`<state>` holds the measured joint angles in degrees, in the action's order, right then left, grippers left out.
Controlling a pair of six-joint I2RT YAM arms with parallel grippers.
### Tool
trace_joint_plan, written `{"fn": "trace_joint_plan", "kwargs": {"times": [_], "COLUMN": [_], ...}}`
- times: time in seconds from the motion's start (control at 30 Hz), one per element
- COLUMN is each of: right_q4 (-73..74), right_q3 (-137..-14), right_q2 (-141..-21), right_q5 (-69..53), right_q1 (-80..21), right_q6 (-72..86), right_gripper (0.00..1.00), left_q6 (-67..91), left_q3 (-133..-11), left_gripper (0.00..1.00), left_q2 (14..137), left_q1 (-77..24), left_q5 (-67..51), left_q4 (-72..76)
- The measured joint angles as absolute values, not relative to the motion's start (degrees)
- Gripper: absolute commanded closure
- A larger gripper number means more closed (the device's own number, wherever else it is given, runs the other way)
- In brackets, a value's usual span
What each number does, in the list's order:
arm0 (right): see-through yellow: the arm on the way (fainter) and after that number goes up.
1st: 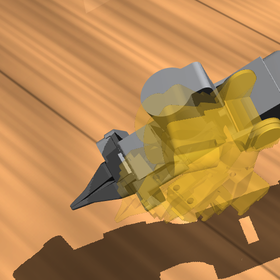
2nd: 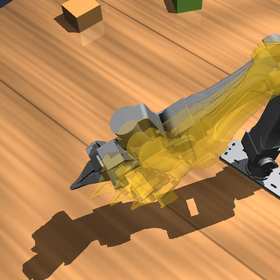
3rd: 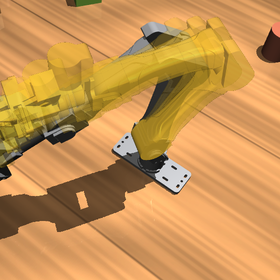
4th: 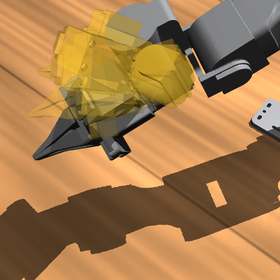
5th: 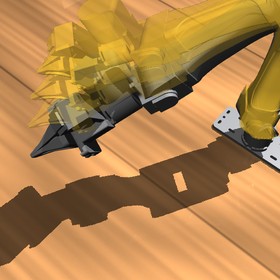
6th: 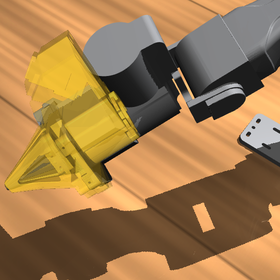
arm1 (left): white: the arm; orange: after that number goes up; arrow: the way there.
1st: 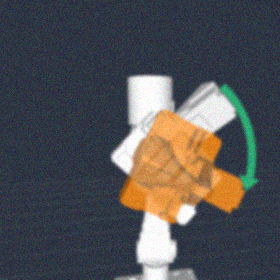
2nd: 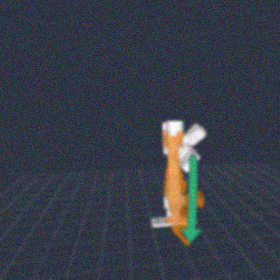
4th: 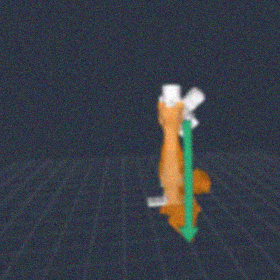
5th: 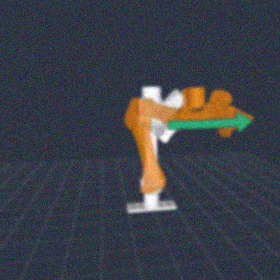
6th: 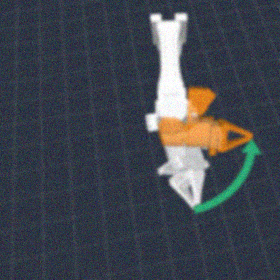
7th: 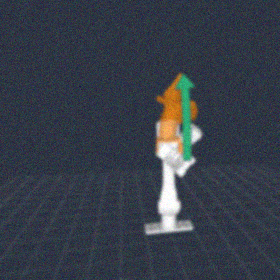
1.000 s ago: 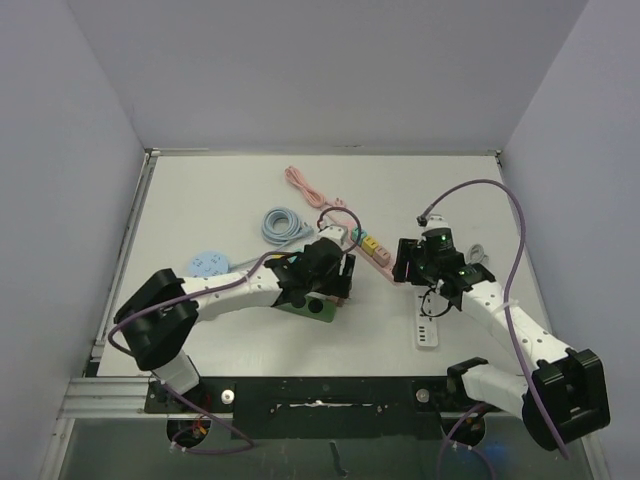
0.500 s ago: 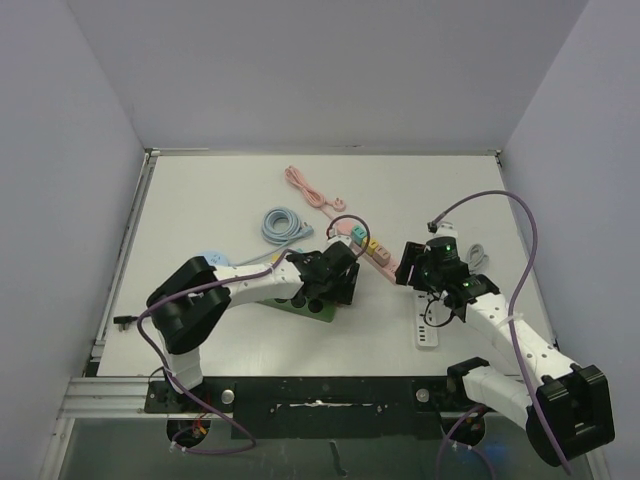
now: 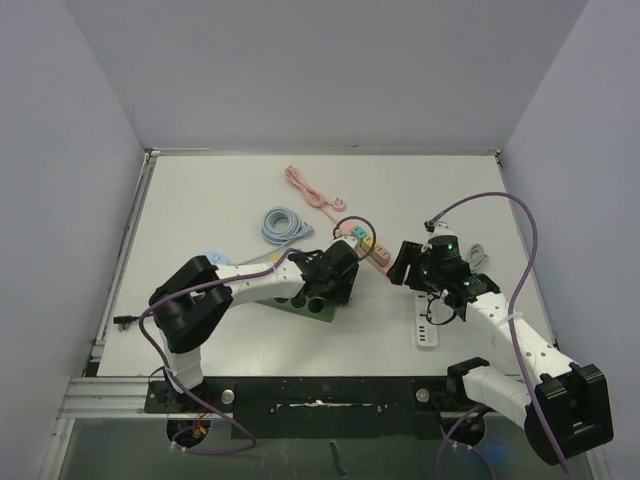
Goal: Insert the plug
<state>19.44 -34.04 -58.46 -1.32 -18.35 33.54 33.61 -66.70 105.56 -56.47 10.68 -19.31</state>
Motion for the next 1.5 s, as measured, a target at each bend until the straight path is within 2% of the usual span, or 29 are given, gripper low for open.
{"fn": "trace_joint_plan", "kwargs": {"times": [0.33, 0.73, 1.0, 1.1, 1.17, 1.3, 1.33, 1.5], "right_q4": [22.6, 24.5, 24.4, 23.9, 23.4, 20.2, 18.8, 10.7], "right_q3": [-39.3, -39.6, -39.6, -39.5, -39.4, -38.0, -37.4, -34.4], "right_q2": [-57.6, -53.9, -54.3, -54.8, -55.0, -54.8, -54.5, -49.6], "right_q5": [-18.1, -28.1, -33.8, -35.4, -36.0, -36.8, -36.8, -35.1], "right_q1": [-18.3, -18.3, -18.3, -18.3, -18.2, -18.0, -18.0, -18.0], "right_q6": [30.8, 31.2, 31.6, 32.2, 32.6, 34.0, 34.2, 35.0], "right_gripper": [0.37, 0.44, 0.65, 0.78, 0.89, 0.91, 0.92, 0.95], "left_q6": [16.6, 1.2, -5.7, -7.1, -7.5, -5.9, -4.6, 7.3], "left_q3": [-62.6, -51.0, -50.5, -50.4, -50.3, -50.0, -49.7, -46.5], "left_gripper": [0.67, 0.67, 0.69, 0.69, 0.62, 0.30, 0.25, 0.24], "left_q2": [97.5, 88.3, 87.0, 87.0, 87.0, 86.5, 86.1, 83.2], "left_q1": [-57.8, -57.8, -58.0, -58.1, -58.0, -58.0, -58.0, -56.5], "left_q5": [5.7, -11.4, -17.9, -18.6, -18.7, -16.7, -15.6, -11.3], "left_q4": [-8.3, 14.3, 19.0, 18.9, 19.1, 19.2, 19.6, 23.8]}}
